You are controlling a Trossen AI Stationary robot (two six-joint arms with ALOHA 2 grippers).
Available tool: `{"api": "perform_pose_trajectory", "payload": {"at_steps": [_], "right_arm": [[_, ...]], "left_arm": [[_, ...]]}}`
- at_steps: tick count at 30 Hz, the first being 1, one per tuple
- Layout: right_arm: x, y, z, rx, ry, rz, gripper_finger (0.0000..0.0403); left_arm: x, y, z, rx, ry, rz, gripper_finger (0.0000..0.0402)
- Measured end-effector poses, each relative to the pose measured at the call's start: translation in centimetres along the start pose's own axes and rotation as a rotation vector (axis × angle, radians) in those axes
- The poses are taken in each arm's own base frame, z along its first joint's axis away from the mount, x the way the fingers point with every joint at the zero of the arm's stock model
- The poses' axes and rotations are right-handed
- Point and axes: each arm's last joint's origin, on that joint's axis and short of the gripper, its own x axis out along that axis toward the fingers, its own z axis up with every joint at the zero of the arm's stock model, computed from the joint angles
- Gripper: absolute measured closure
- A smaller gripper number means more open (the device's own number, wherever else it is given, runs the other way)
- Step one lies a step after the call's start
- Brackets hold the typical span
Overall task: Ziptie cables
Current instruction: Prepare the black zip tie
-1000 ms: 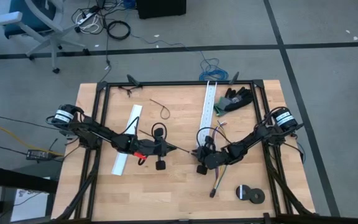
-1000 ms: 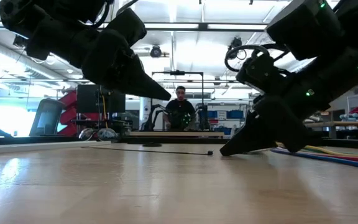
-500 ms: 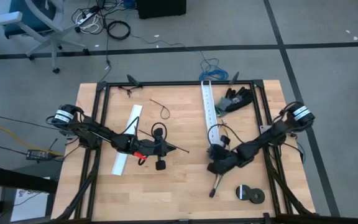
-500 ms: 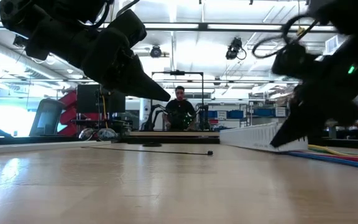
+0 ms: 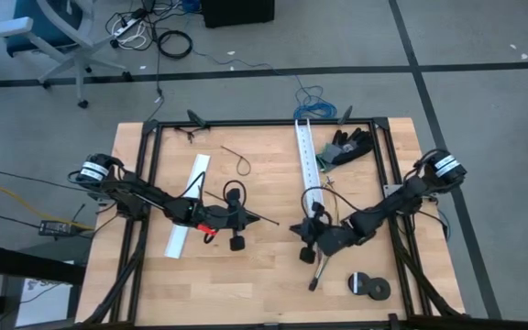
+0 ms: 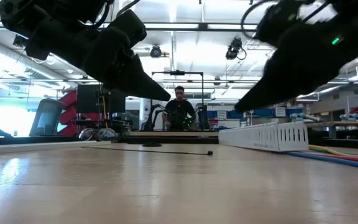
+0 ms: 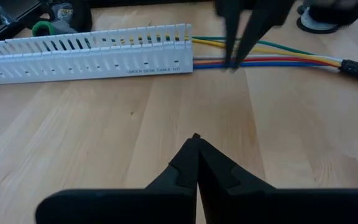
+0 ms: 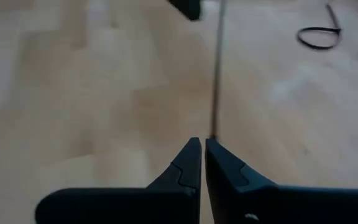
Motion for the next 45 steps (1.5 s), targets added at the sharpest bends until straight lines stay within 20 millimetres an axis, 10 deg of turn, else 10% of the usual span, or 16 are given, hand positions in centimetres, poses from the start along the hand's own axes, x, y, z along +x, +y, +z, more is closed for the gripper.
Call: {"api": "perform_pose_trajectory", "payload": {"at_steps": [19,29,45], "right_arm": [[7.1,-2.5,-3.3,0.011,0.062,0.040,0.0262],[7.3,-2.7,-3.5,-0.028,0.071,0.046,0.0388],[3.5,-1.8,1.2,-0.115,-0.089,0.085,0.0400]], "left_arm": [[-0.1,-0.3,0.0,-0.003,-0.002,-0.033,0.0392],[-0.1,-0.3,0.0,-0.003,-0.004,-0.033,0.0392],[0.0,-0.3,0.3,0.020,-0.028,-0.034,0.0386]]}}
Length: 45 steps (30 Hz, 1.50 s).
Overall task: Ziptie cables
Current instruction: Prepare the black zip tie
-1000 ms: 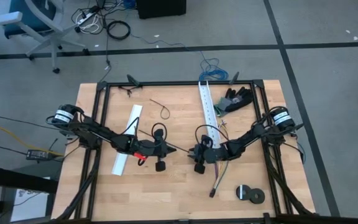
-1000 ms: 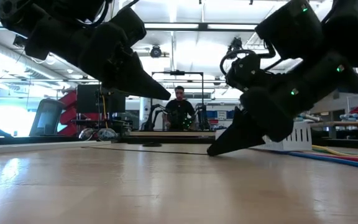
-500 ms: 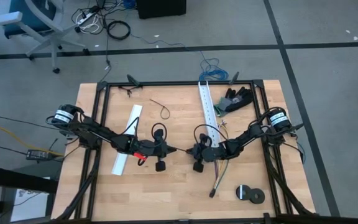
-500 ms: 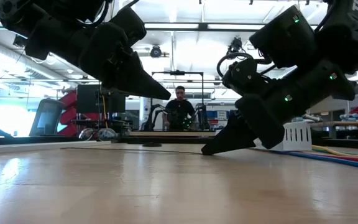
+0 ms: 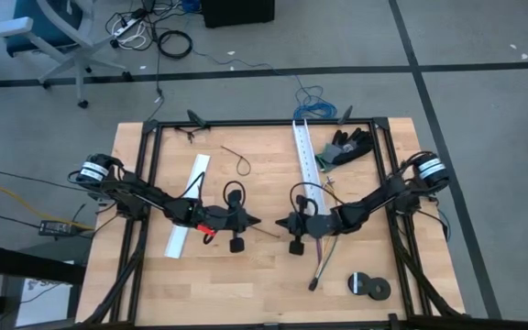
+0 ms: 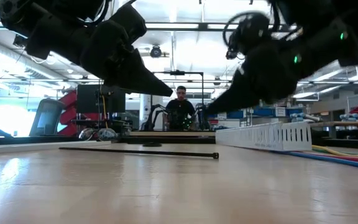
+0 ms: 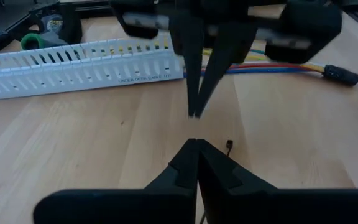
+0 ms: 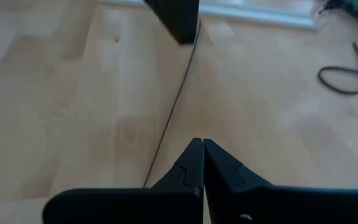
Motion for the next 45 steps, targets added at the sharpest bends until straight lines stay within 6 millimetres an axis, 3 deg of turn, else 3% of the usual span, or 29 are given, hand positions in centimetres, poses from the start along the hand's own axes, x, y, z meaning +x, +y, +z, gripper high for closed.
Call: {"api": "perform_pose_trajectory", "payload": {"at_steps": [3,8,16,22,27,31,36,45], "right_arm": [[-0.9,-0.3,1.0,0.028,0.005,0.011,0.0401],[-1.4,-0.3,0.6,0.099,0.105,0.095,0.0402],[-0.3,0.5,-1.6,0.162,0.202,0.173,0.0362],[0.9,0.9,-3.1,0.151,0.211,0.170,0.0323],[1.7,1.2,-3.8,0.144,0.172,0.175,0.0312],[1.8,1.3,-3.9,0.100,0.154,0.160,0.0328],[1.8,1.2,-4.1,0.053,0.171,0.139,0.0393],[1.3,1.2,-3.0,0.041,0.113,0.129,0.0401]], "left_arm": [[0.0,0.0,0.3,-0.010,-0.030,-0.002,0.0385],[0.0,-0.1,0.5,-0.018,-0.051,-0.004,0.0385],[0.0,0.0,0.5,-0.046,-0.050,-0.005,0.0384],[0.0,-0.1,0.5,-0.076,-0.047,-0.019,0.0384],[0.0,-0.1,0.5,-0.077,-0.046,-0.029,0.0384],[0.0,-0.1,0.5,-0.077,-0.046,-0.031,0.0384],[0.0,-0.1,0.5,-0.077,-0.047,-0.032,0.0384],[0.0,-0.1,0.5,-0.077,-0.046,-0.031,0.0384]]}}
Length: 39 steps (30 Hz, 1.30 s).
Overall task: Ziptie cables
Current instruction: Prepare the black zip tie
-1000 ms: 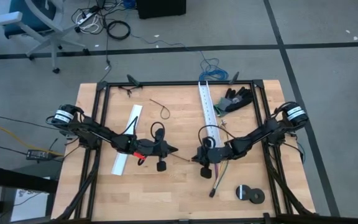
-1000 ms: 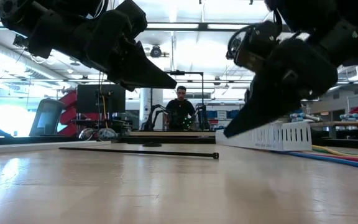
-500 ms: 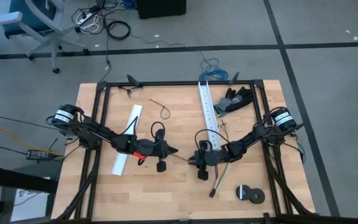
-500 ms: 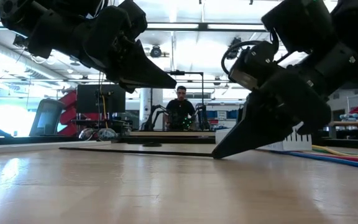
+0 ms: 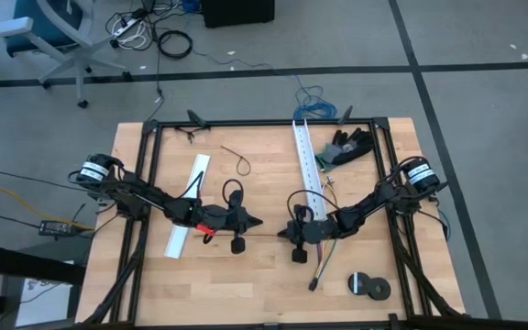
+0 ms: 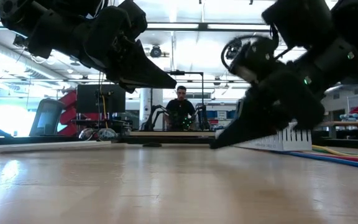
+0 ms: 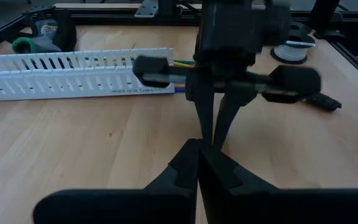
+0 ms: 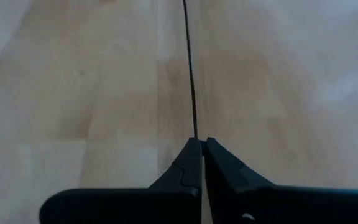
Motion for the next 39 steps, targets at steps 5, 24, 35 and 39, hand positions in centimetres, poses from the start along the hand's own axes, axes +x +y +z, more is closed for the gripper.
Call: {"api": "perform_pose_trajectory", "payload": {"at_steps": [5,24,35,39], "right_arm": [[-1.2,0.4,1.5,-0.026,-0.061,-0.016,0.0402],[-7.1,-1.4,4.8,-0.068,0.055,-0.018,0.0403],[-7.5,-3.8,9.0,-0.116,0.271,0.015,0.0403],[-8.4,-5.2,12.8,-0.160,0.296,0.022,0.0403]], "left_arm": [[0.0,0.0,0.0,0.000,0.001,0.000,0.0384],[0.2,-0.2,0.6,-0.081,-0.003,-0.050,0.0279],[1.9,0.6,5.0,0.052,0.314,0.046,0.0238],[2.2,1.0,6.4,0.105,0.270,0.046,0.0238]]}}
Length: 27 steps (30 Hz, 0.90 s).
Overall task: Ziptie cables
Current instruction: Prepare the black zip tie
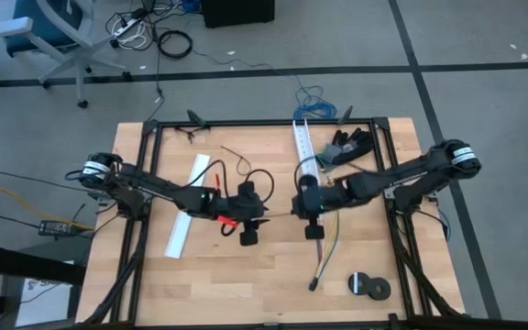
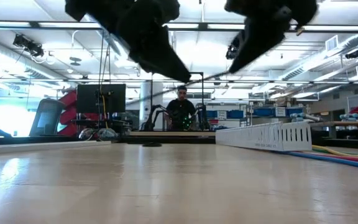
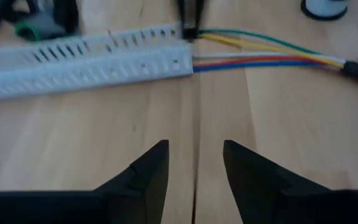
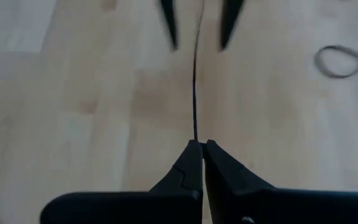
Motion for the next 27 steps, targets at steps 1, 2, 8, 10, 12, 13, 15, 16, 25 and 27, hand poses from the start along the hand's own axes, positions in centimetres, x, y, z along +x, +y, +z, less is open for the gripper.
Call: {"api": "perform_pose_trajectory", "payload": {"at_steps": [1,2,8,10,12,13,15,16,25,27], "right_arm": [[-0.5,-0.6,0.6,-0.011,0.009,-0.009,0.0403],[-1.0,-1.2,1.4,-0.022,0.008,-0.008,0.0403],[-1.5,-3.9,4.1,-0.064,0.077,0.038,0.0403],[-1.1,-4.4,4.8,-0.077,0.113,0.070,0.0403],[-0.5,-4.7,5.3,-0.094,0.157,0.089,0.0403],[-0.1,-4.8,5.5,-0.103,0.177,0.092,0.0403],[0.5,-5.0,6.0,-0.129,0.191,0.097,0.0403],[0.6,-5.0,6.4,-0.143,0.187,0.098,0.0403],[1.0,-5.2,7.2,-0.189,0.186,0.107,0.0403],[1.0,-5.2,7.2,-0.189,0.186,0.106,0.0403]], "left_arm": [[0.0,0.1,0.3,0.013,-0.012,0.003,0.0238],[0.0,0.3,0.5,0.020,-0.023,0.007,0.0238],[0.2,1.6,1.3,0.000,-0.090,0.052,0.0238],[0.3,2.2,1.4,-0.011,-0.091,0.066,0.0238],[0.4,2.7,1.3,-0.017,-0.082,0.078,0.0238],[0.4,2.8,1.3,-0.020,-0.081,0.082,0.0238],[0.5,3.1,1.3,-0.025,-0.081,0.089,0.0238],[0.5,3.1,1.3,-0.025,-0.077,0.090,0.0238],[0.5,3.1,1.0,-0.024,-0.044,0.090,0.0238],[0.5,3.1,1.0,-0.021,-0.047,0.090,0.0238]]}}
